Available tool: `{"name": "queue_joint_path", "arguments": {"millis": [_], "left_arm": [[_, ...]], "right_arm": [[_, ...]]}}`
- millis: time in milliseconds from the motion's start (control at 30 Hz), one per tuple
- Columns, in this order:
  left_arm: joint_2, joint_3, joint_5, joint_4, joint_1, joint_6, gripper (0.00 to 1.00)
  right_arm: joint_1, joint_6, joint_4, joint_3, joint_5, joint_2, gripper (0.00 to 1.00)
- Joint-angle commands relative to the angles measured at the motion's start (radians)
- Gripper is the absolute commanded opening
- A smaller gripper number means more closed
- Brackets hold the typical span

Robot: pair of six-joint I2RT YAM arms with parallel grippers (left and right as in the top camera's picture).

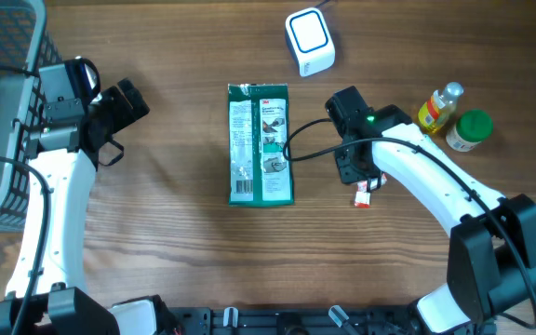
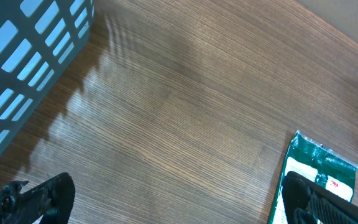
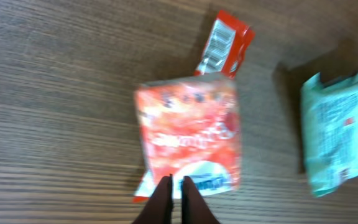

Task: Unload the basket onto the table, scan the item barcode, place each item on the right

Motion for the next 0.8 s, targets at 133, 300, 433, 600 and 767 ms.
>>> {"name": "queue_joint_path", "arguments": {"millis": [133, 300, 433, 600, 767], "left_arm": [[-0.005, 0.010, 0.005, 0.003, 0.004, -0.009, 1.00], [-0.005, 0.010, 0.005, 0.003, 0.004, -0.009, 1.00], [-0.005, 0.010, 0.005, 0.003, 0.004, -0.009, 1.00], [-0.005, 0.010, 0.005, 0.003, 0.004, -0.009, 1.00], [-0.005, 0.010, 0.005, 0.003, 0.004, -0.009, 1.00]], "right_arm": [[0.004, 0.077, 0.014, -0.034, -0.028, 0.011, 0.06], [0.004, 0.076, 0.164, -0.035, -0.250, 0.011, 0.04], [0.004, 0.116, 0.241, -0.044, -0.357, 0.016, 0.04], [0.004, 0.126, 0.318, -0.098, -0.289, 0.026, 0.04], [0.004, 0.126, 0.372, -0.180, -0.147, 0.039, 0.04]]}}
